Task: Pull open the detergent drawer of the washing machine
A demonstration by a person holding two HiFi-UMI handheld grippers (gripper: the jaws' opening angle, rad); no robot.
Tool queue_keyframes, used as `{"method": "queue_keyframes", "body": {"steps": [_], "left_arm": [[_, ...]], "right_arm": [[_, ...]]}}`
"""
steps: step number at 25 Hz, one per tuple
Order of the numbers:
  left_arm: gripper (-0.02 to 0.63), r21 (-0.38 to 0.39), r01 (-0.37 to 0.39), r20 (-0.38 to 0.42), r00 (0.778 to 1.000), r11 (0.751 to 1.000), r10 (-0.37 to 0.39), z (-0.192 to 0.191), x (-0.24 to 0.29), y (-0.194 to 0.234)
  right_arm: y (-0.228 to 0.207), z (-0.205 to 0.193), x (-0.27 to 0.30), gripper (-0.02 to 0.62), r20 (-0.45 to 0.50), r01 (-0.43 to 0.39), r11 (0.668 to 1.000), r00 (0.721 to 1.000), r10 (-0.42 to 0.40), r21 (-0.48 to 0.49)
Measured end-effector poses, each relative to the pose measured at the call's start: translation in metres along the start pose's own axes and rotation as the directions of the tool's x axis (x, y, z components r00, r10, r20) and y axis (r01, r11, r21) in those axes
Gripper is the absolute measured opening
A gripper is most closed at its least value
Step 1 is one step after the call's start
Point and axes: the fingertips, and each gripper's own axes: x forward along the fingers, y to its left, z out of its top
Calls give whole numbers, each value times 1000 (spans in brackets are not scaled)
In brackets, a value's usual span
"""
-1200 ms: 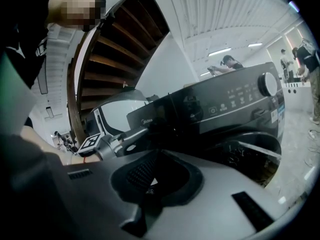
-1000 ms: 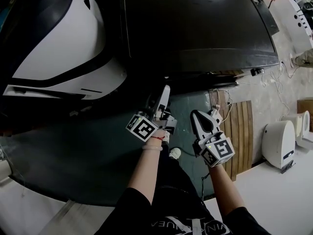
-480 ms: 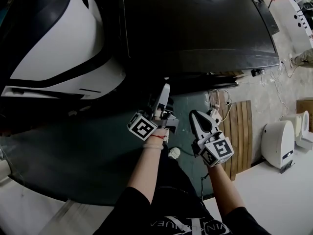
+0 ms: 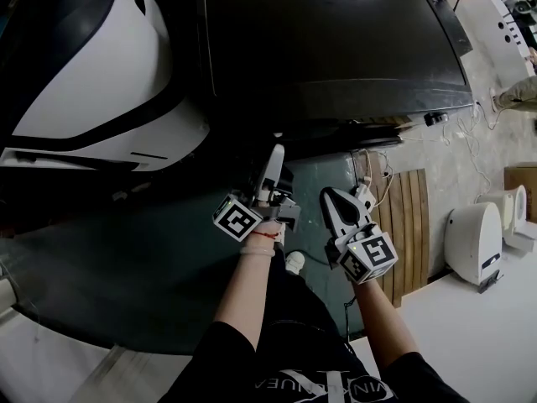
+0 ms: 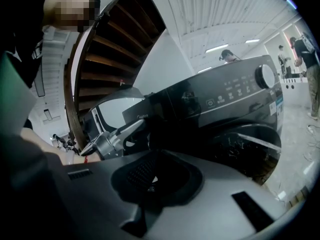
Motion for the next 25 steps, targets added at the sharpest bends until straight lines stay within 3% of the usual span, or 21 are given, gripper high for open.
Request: {"method": "queue_keyframes", "body": {"steps": [25], "left_arm": [[127, 7, 25, -24, 999, 1000, -24, -29, -44, -24]], "right_arm": [[10, -24, -40, 19, 15, 10, 1000, 1000, -10, 9]]}}
